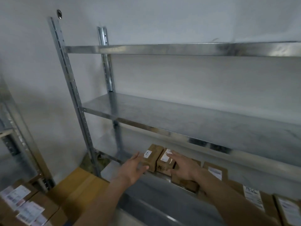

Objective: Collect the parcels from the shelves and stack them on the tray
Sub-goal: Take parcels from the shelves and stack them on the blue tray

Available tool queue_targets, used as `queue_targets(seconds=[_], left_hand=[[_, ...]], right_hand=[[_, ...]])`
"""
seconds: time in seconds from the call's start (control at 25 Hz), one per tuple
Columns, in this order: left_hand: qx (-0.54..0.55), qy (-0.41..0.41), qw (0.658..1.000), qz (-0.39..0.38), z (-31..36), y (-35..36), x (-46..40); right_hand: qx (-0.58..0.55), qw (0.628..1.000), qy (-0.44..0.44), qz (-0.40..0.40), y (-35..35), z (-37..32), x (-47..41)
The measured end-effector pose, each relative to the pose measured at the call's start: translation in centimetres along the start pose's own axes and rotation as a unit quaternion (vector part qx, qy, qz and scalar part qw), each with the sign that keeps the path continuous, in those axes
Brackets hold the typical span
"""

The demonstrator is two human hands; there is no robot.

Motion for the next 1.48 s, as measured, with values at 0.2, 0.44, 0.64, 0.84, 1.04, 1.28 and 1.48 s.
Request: queue_targets(seconds=[0.2, 0.44, 0.64, 0.84, 1.04, 1.28, 1.48], left_hand=[[0.007, 0.001, 1.0, -0.02, -3.2, 1.2, -5.0], [0.009, -0.004, 0.998, -0.063, -10.3, 2.0, -12.6], [0.029, 0.025, 0.993, -0.113, -15.2, 4.2, -18.1], [0.017, 0.046, 0.988, -0.144, -19.0, 8.1, -22.1], [0.051, 0.041, 0.985, -0.157, -20.6, 11.9, -24.8], [0.111, 0.047, 0.976, -0.183, -21.6, 15.7, -27.3], [0.117, 0.083, 0.968, -0.206, -21.6, 16.9, -28.3]], right_hand=[[0.001, 1.0, 0.011, 0.008, 1.4, 0.9, -4.8], [0.054, 0.997, 0.043, -0.036, 5.3, -0.2, -12.8], [-0.008, 0.994, 0.089, -0.06, 9.3, 0.0, -17.8], [-0.01, 0.99, 0.12, -0.076, 12.9, 0.5, -20.8], [0.006, 0.988, 0.132, -0.082, 15.4, 2.4, -23.4], [0.006, 0.986, 0.151, -0.072, 16.6, 3.8, -24.5], [0.003, 0.988, 0.141, -0.057, 16.8, 3.6, -25.7]])
Point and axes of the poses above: each hand's wrist, its own x-axis away from the middle knuckle, its own y-axis out of the palm, z = x × y, the point moved 7 cm from there along -x, towards the middle knuckle, and after that the axes turned 10 degrees about x, right-handed, at the moved point
